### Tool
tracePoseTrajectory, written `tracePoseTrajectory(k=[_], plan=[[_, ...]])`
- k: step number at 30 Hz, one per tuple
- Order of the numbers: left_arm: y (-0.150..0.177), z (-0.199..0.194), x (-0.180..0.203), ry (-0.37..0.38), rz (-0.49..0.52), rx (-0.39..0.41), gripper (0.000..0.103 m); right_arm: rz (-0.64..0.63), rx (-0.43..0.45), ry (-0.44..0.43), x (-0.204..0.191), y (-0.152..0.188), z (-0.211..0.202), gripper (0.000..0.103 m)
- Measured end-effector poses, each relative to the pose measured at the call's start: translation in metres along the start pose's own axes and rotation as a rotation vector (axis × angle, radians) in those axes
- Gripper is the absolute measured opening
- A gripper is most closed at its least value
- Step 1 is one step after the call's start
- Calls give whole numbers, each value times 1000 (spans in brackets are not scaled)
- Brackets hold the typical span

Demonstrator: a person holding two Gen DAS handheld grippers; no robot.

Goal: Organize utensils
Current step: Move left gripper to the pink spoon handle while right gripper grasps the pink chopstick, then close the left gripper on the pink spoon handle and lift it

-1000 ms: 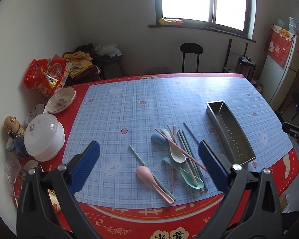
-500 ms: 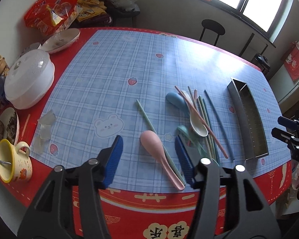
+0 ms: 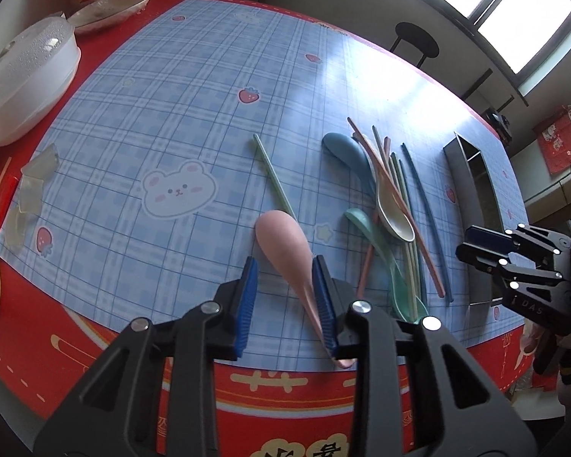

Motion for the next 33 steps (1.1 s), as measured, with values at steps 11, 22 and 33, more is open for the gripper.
tracePoseTrajectory(k=[11, 22, 33], plan=[[6, 31, 14, 38, -6, -34, 31, 62, -20, -50, -4, -15, 43, 16], [13, 40, 23, 62, 9, -58, 26, 120, -37, -37, 1, 2, 45, 6], [24, 51, 18, 31, 8, -108, 25, 241, -43, -46, 11, 54, 29, 6]])
Point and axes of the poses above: each gripper's, at about its wrist camera, not at the fingertips, and z roughly the way its jaws point, x to its right, y to its underside, the point moved 7 cm from there along z, roughly the way its jaws point, and after that the axes turned 14 degrees about z, right-handed, at the moved point
